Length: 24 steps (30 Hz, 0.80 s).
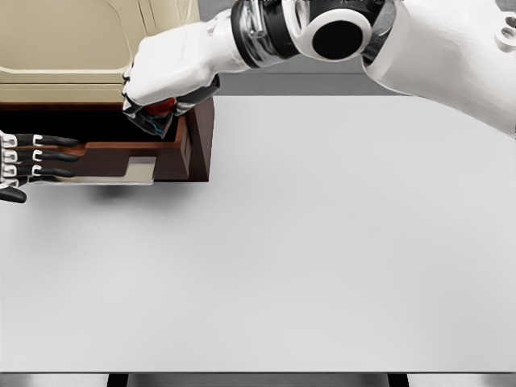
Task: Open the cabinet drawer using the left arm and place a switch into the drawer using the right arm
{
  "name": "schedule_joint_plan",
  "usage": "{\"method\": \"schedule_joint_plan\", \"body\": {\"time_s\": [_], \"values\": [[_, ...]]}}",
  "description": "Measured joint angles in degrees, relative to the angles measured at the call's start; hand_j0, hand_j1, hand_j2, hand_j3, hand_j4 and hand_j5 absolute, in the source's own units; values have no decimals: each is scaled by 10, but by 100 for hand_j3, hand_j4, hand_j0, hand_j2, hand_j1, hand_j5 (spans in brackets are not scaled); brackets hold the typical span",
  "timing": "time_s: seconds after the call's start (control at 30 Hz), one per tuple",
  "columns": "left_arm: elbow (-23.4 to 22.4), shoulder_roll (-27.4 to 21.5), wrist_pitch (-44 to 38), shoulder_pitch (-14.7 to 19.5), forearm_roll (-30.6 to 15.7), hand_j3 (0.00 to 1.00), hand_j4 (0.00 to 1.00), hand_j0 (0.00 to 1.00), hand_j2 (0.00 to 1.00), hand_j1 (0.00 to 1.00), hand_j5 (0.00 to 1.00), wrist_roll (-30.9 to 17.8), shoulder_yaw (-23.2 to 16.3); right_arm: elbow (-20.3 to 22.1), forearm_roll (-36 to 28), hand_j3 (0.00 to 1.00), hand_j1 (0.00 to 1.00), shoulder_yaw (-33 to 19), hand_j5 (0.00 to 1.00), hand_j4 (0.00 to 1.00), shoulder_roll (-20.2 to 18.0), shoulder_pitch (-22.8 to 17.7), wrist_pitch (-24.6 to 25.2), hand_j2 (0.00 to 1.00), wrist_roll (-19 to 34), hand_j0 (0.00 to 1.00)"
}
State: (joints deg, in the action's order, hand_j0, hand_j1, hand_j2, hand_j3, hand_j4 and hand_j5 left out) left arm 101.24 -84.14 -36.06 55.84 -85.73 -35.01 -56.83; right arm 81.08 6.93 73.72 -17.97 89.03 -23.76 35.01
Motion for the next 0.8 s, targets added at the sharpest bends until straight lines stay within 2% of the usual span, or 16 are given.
{"method": "schedule_joint_plan", "body": {"time_s": [0.8], "values": [[0,-10,8,6,29,100,100,100,100,100,100,-2,-7,-84,4,45,45,18,45,45,62,-2,-2,45,0,45]]}}
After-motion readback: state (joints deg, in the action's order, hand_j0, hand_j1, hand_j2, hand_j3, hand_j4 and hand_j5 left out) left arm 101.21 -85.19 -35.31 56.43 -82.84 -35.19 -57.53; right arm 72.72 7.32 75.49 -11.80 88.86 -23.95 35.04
